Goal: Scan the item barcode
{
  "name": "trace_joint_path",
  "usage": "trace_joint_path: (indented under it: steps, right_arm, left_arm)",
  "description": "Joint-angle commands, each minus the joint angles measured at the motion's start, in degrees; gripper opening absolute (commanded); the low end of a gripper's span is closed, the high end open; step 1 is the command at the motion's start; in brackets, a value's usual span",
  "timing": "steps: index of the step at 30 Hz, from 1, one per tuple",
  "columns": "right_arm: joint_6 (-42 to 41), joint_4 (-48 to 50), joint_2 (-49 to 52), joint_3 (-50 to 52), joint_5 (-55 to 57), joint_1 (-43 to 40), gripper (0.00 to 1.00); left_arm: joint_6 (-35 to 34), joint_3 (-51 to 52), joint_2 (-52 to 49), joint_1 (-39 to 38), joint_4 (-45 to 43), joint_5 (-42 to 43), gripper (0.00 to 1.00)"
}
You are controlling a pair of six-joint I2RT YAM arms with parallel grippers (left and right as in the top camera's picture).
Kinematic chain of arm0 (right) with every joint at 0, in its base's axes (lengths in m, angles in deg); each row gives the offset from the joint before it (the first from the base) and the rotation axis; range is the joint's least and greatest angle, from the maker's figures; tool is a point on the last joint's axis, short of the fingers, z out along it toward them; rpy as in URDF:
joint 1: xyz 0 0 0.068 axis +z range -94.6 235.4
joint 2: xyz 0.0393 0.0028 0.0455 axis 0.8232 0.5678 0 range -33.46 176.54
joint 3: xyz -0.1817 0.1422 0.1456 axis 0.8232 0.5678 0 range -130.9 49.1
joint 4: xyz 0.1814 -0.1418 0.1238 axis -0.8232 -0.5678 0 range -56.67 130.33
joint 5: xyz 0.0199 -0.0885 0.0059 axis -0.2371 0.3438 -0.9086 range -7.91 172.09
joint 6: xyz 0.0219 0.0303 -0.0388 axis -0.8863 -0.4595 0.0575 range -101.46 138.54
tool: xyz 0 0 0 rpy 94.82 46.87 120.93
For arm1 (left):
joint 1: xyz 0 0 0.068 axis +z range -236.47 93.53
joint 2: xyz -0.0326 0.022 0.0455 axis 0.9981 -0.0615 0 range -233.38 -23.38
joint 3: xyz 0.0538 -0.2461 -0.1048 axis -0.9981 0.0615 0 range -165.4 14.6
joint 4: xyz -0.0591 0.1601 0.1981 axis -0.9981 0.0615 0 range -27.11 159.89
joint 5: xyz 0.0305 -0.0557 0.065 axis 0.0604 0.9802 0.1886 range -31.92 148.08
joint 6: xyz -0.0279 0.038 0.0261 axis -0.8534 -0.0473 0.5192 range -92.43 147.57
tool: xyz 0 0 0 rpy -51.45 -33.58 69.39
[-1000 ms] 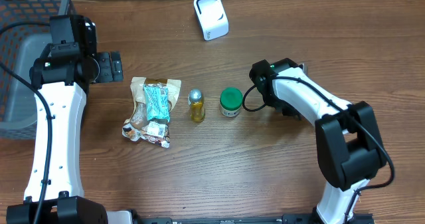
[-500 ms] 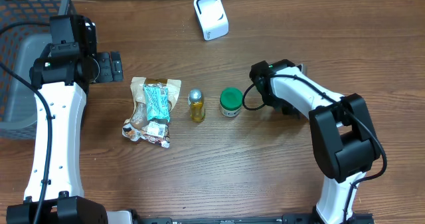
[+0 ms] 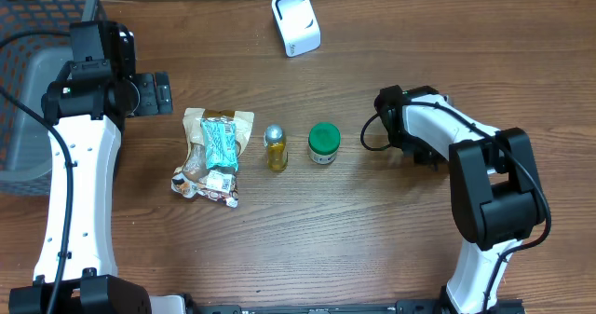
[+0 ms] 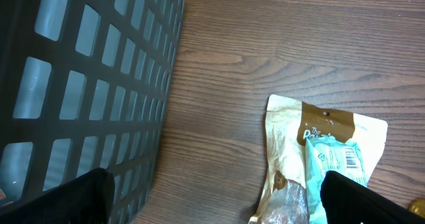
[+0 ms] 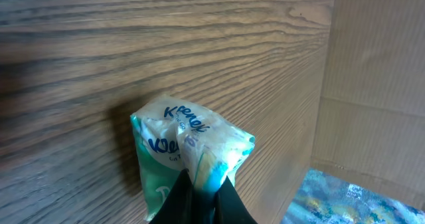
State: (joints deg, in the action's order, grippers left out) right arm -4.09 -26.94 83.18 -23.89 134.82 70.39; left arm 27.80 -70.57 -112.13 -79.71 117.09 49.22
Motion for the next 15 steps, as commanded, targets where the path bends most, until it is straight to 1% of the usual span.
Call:
trace_joint_path:
  steps: [1,9,11,15]
  right_arm:
    - [0.5,0.2,0.5,0.2,-0.7,0.6,0.06]
    - [0.4,1.2,0.6,0.2,-3.5,0.6,0.08]
    - [0.6,1.2,0.6,0.2,-3.5,0.6,0.13]
    - [0.6,1.2,0.6,0.2,-4.1,1.0,0.17]
  left_arm:
    - [1.1,-1.3,0.9,0.0,-0.2,-0.3,1.00]
    - [1.1,-1.3,0.9,0.0,-0.2,-0.3,1.00]
    - [1.1,-1.3,0.9,0.0,-0.2,-0.3,1.00]
    - [1.1,-1.3,0.9,0.0,-0.2,-0.3,1.00]
